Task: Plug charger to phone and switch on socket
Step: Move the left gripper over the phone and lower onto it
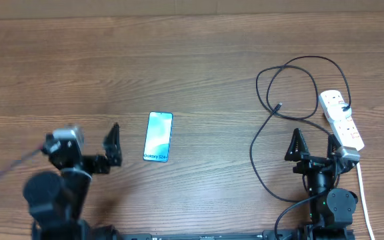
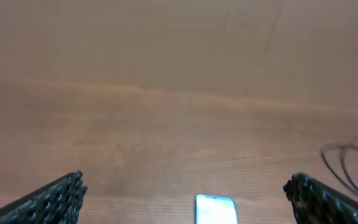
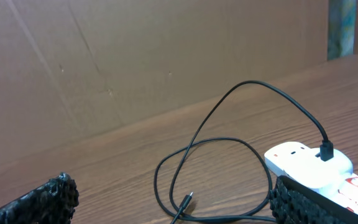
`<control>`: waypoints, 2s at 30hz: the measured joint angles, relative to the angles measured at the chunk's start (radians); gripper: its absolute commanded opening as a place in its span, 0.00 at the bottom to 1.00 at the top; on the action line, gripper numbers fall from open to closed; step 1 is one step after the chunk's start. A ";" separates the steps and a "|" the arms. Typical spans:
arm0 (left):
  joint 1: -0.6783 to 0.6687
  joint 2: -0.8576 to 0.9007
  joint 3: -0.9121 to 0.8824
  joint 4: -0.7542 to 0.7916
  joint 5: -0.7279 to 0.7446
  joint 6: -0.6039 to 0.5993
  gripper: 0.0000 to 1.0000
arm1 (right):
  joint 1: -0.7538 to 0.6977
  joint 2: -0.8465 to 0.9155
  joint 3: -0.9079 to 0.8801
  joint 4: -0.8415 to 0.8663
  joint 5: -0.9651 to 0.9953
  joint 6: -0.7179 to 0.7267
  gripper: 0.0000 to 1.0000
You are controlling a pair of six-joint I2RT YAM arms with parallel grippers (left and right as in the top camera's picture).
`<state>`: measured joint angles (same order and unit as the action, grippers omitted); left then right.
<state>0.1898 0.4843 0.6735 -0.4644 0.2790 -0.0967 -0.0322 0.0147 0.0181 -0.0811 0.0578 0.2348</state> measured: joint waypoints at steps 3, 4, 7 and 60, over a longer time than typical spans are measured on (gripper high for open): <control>-0.019 0.150 0.173 -0.130 0.021 0.001 1.00 | 0.000 0.000 0.000 0.000 0.000 0.000 1.00; -0.032 0.194 0.232 -0.187 0.026 0.000 1.00 | 0.000 0.000 0.000 0.000 0.000 0.000 1.00; -0.097 0.333 0.410 -0.314 0.021 0.001 1.00 | 0.000 0.000 0.000 0.000 0.000 0.000 1.00; -0.518 1.419 0.538 -0.404 -0.274 -0.142 1.00 | 0.000 0.000 0.000 0.000 0.002 0.000 1.00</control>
<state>-0.3279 1.9030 1.2114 -0.8680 0.0051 -0.2382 -0.0322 0.0147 0.0181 -0.0807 0.0593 0.2348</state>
